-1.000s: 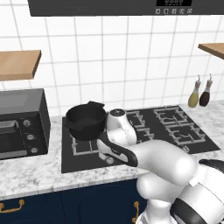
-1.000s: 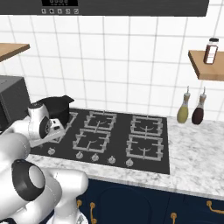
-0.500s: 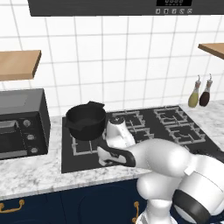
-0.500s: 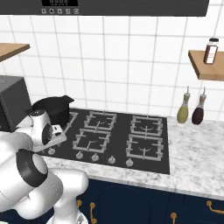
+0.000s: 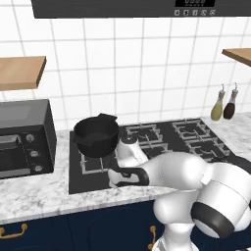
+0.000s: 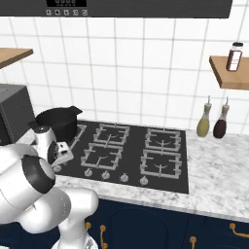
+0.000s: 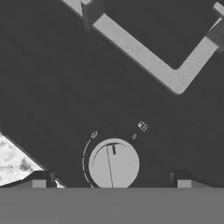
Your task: Turn off the left burner of the stove.
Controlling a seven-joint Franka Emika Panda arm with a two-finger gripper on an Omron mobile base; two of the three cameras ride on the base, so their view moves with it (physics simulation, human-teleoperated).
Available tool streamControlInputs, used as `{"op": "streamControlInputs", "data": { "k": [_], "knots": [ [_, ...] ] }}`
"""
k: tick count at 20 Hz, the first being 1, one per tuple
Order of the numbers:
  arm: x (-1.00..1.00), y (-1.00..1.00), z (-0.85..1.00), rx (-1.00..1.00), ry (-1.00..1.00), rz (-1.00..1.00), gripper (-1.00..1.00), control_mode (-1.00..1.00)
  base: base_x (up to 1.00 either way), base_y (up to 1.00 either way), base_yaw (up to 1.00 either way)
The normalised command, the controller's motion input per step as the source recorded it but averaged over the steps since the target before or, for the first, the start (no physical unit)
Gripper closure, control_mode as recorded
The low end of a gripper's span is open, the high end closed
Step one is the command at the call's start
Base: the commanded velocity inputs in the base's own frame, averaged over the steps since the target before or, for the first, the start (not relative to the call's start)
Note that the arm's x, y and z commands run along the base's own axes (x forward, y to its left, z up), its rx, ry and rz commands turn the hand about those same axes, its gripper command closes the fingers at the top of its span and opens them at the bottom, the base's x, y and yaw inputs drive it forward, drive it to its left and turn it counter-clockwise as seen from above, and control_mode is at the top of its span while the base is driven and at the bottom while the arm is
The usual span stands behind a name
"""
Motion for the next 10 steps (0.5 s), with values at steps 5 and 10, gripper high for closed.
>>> {"op": "streamControlInputs", "data": {
  "k": [5,10],
  "knots": [
    [0.23,0.0,-0.1,0.0,0.0,0.0,-1.0,-1.0,0.0,0.0,0.0],
    [0.03,0.0,-0.01,0.0,0.01,0.0,1.0,-1.0,0.0,0.0,0.0]
  ]
}}
